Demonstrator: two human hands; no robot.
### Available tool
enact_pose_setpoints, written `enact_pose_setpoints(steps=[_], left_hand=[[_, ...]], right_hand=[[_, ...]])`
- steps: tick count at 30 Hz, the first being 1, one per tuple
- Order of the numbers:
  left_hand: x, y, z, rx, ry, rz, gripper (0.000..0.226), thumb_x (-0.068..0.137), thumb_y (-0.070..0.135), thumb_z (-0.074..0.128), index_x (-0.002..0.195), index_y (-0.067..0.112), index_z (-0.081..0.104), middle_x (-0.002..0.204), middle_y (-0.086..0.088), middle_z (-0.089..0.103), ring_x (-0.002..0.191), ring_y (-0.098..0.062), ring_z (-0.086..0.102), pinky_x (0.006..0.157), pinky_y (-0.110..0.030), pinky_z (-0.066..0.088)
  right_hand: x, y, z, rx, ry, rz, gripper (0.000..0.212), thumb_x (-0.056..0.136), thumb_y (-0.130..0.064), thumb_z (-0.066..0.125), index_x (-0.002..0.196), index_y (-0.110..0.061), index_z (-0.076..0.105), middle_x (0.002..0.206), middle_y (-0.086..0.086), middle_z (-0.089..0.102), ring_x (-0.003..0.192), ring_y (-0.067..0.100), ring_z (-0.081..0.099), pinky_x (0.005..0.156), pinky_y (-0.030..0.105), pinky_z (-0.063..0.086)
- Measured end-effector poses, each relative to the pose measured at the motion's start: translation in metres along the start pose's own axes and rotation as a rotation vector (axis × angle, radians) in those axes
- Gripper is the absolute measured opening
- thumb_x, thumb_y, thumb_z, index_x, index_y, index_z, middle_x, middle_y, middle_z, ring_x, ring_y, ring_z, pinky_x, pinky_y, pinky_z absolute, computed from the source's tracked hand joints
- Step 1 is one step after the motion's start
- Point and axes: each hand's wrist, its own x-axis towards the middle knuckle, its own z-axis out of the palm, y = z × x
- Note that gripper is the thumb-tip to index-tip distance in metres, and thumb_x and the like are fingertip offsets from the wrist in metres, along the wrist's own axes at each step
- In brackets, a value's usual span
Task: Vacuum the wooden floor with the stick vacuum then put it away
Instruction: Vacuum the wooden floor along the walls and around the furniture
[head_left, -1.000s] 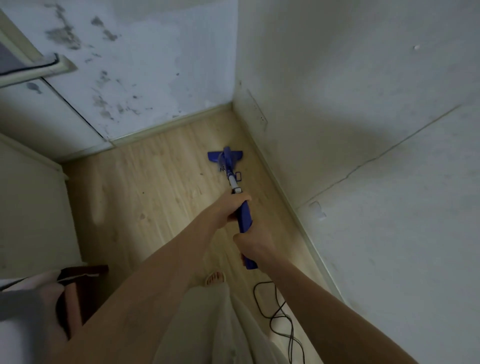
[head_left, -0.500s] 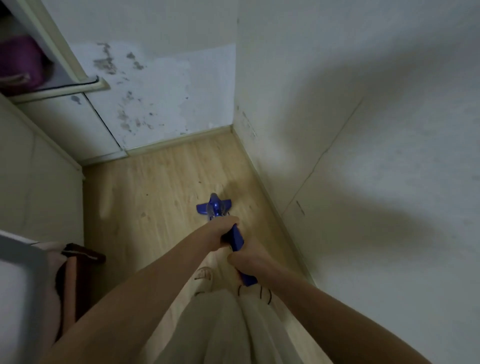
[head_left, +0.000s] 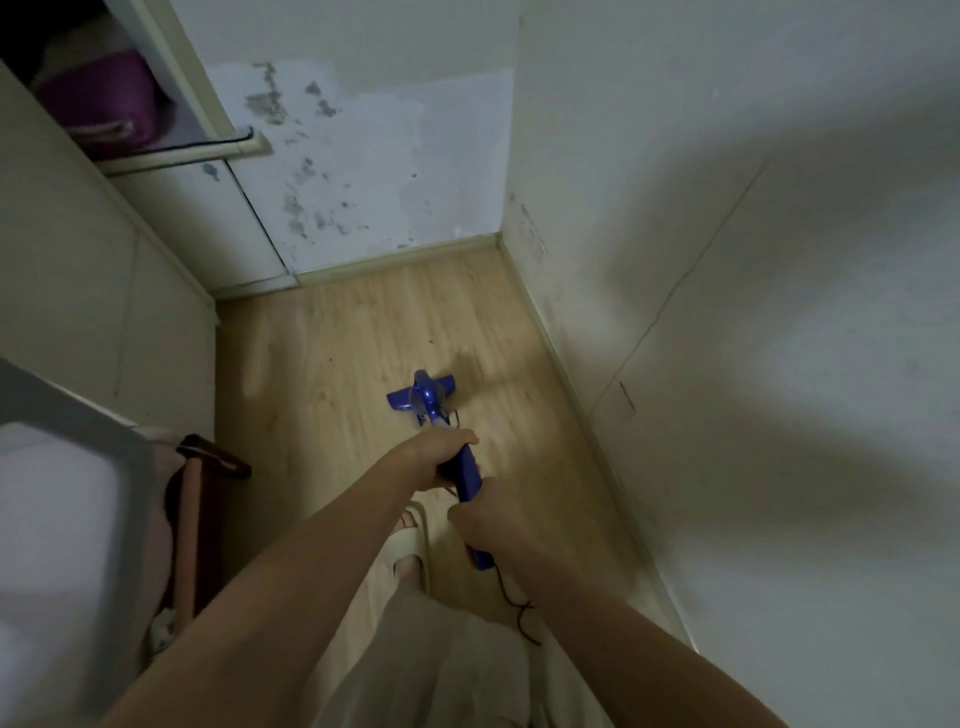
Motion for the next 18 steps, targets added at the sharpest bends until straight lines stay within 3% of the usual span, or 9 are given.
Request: enact_pose_setpoints(steps=[3, 5, 8, 11, 15, 18], left_hand=[[0.003, -0.008, -0.02, 0.029, -0.028, -0.016, 0.026, 0.091, 0.015, 0.062, 0.109, 0.001, 0.049, 0.083, -0.015, 0.058, 0.07, -0.024, 0.059, 0.073, -0.037, 0.053], [0.006, -0.008, -0.032, 0.016, -0.039, 0.002, 0.021, 0.091, 0.017, 0.063, 0.102, 0.004, 0.05, 0.078, -0.013, 0.058, 0.068, -0.023, 0.058, 0.077, -0.038, 0.053], [0.014, 0.004, -0.046, 0.011, -0.046, 0.04, 0.016, 0.092, 0.018, 0.062, 0.092, 0.007, 0.051, 0.073, -0.01, 0.056, 0.063, -0.022, 0.056, 0.07, -0.035, 0.052], [0.029, 0.023, -0.059, 0.003, -0.019, 0.064, 0.014, 0.094, 0.019, 0.059, 0.095, 0.007, 0.051, 0.073, -0.009, 0.056, 0.064, -0.021, 0.056, 0.069, -0.034, 0.052], [0.06, 0.053, -0.075, -0.009, 0.002, 0.078, 0.026, 0.096, 0.019, 0.056, 0.116, 0.004, 0.047, 0.076, -0.011, 0.056, 0.067, -0.022, 0.056, 0.072, -0.036, 0.052], [0.081, 0.08, -0.086, -0.02, 0.004, 0.092, 0.021, 0.096, 0.02, 0.055, 0.111, 0.007, 0.045, 0.08, -0.01, 0.055, 0.067, -0.022, 0.057, 0.067, -0.034, 0.052]], right_hand=[[0.0, 0.0, 0.017, 0.033, -0.001, -0.014, 0.014, 0.091, -0.015, 0.056, 0.092, -0.019, 0.042, 0.075, -0.005, 0.048, 0.059, 0.006, 0.047, 0.052, 0.017, 0.04], [0.002, -0.008, 0.023, 0.046, -0.028, -0.016, 0.016, 0.091, -0.01, 0.055, 0.094, -0.017, 0.04, 0.074, -0.005, 0.046, 0.057, 0.005, 0.046, 0.045, 0.014, 0.037], [0.015, -0.027, 0.028, 0.053, -0.023, -0.026, 0.016, 0.087, -0.003, 0.053, 0.093, -0.013, 0.041, 0.071, -0.002, 0.047, 0.052, 0.007, 0.046, 0.034, 0.012, 0.033], [0.034, -0.05, 0.028, 0.037, -0.013, -0.034, 0.016, 0.088, -0.004, 0.054, 0.098, -0.012, 0.045, 0.069, -0.001, 0.049, 0.05, 0.007, 0.047, 0.03, 0.012, 0.032], [0.072, -0.082, 0.024, -0.007, -0.027, -0.036, 0.019, 0.087, -0.003, 0.054, 0.101, -0.01, 0.045, 0.069, 0.0, 0.048, 0.051, 0.01, 0.047, 0.037, 0.017, 0.038], [0.104, -0.104, 0.023, -0.071, -0.011, -0.032, 0.02, 0.087, -0.006, 0.055, 0.101, -0.013, 0.044, 0.072, 0.0, 0.048, 0.055, 0.011, 0.047, 0.045, 0.019, 0.038]])
